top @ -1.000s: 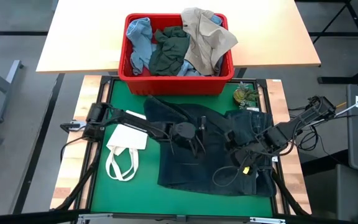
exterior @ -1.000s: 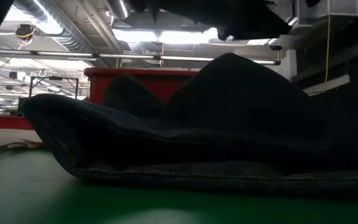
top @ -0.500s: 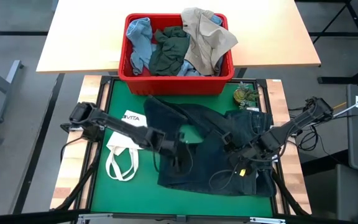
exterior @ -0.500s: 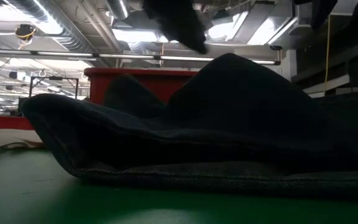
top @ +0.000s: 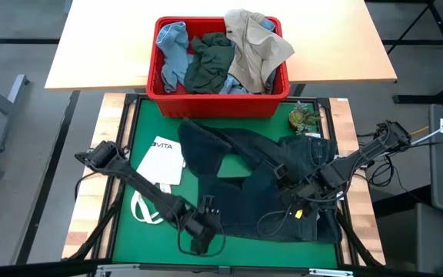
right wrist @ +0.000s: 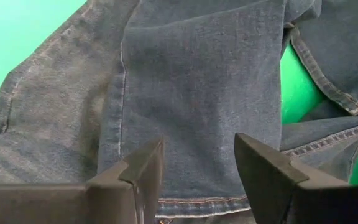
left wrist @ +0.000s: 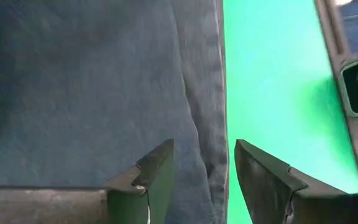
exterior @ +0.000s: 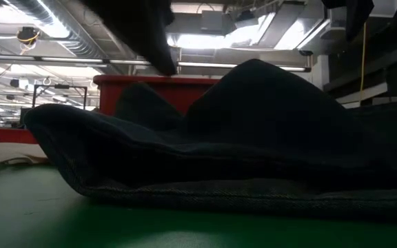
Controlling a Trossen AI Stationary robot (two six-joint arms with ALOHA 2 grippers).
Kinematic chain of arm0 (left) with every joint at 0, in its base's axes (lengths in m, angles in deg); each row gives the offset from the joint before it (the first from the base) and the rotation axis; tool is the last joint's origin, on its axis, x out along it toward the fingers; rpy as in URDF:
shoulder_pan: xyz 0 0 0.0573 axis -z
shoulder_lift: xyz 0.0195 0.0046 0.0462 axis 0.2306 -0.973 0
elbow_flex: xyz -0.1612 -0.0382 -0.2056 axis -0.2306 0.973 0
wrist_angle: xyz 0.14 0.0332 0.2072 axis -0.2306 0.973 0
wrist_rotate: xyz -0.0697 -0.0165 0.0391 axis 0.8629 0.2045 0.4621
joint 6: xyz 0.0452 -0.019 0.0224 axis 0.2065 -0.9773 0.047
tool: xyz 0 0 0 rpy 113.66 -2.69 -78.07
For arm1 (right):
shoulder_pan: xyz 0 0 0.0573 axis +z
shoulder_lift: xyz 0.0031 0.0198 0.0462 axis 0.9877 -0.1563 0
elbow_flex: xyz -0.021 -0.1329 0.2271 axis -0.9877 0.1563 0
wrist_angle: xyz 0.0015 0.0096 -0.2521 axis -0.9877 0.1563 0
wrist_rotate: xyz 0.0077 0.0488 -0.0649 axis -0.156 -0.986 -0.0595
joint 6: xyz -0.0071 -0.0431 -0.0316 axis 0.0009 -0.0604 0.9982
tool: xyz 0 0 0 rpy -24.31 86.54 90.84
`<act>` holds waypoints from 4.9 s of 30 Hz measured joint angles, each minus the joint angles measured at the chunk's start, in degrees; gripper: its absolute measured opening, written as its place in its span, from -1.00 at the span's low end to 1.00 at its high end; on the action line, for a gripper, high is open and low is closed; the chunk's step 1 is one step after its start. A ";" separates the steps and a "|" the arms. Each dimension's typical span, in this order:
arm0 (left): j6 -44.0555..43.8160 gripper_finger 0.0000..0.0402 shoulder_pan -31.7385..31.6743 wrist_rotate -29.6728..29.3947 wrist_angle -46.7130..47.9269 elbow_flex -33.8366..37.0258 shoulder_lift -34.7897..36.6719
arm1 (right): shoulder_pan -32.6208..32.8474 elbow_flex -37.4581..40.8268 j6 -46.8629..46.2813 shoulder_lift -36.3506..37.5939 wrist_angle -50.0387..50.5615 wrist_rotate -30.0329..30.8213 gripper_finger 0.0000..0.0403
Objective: Fold laundry
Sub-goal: Fold the dark blue pants
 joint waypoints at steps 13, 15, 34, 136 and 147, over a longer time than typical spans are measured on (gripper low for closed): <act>-4.84 -0.19 2.88 -9.91 -0.28 0.00 -7.00 | 0.04 0.00 0.00 -0.02 0.33 -0.04 -0.03; -5.00 -0.19 2.86 -10.38 -0.25 0.00 -7.08 | 0.04 0.00 0.00 -0.02 0.34 -0.03 -0.03; -13.61 -0.95 3.31 -11.99 2.41 0.00 -6.08 | 0.04 0.00 0.00 -0.02 0.39 -0.07 -0.03; -30.49 -0.99 14.66 -4.86 26.77 -12.82 -7.25 | 0.04 15.89 -9.22 -0.46 -15.35 -10.97 -0.03; -30.48 -1.00 13.83 -5.24 26.49 -12.85 -7.25 | 2.78 15.89 -21.14 -3.06 -25.51 -12.09 -0.03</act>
